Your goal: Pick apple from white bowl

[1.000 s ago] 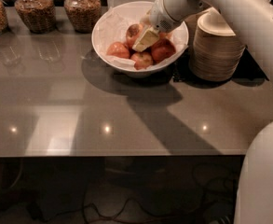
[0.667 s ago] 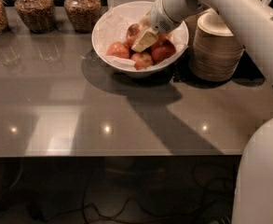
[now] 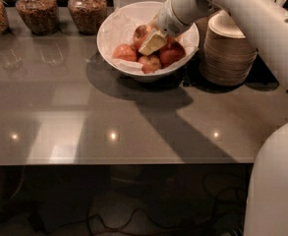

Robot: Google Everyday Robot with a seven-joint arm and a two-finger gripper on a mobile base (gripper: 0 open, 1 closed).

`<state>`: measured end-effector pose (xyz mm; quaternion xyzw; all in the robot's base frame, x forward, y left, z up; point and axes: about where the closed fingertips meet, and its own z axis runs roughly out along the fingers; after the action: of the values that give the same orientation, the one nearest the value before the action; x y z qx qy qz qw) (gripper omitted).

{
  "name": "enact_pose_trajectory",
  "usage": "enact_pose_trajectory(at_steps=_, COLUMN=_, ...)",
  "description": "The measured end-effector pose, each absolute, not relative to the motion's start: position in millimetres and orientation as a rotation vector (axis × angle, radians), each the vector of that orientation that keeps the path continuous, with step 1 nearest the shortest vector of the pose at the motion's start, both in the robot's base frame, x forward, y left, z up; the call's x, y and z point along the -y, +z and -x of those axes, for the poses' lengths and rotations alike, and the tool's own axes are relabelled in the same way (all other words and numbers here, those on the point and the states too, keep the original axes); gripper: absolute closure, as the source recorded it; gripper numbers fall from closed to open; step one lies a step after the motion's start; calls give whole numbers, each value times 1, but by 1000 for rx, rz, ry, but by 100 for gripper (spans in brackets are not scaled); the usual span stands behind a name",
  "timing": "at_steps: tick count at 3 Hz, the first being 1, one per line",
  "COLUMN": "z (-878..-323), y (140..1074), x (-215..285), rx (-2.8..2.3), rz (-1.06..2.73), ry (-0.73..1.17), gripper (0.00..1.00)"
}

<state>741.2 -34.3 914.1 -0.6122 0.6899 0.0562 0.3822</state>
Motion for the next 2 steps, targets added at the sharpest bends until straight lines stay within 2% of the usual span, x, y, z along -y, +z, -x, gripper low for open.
enact_pose_trajectory(at_steps=1, z=-731, y=932, x=37, rx=-1710, rz=1568, ry=123, gripper=92)
enact_pose_trajectory(at_steps=2, z=-720, y=955, x=45, rx=-1674, rz=1562, ry=87, gripper=100)
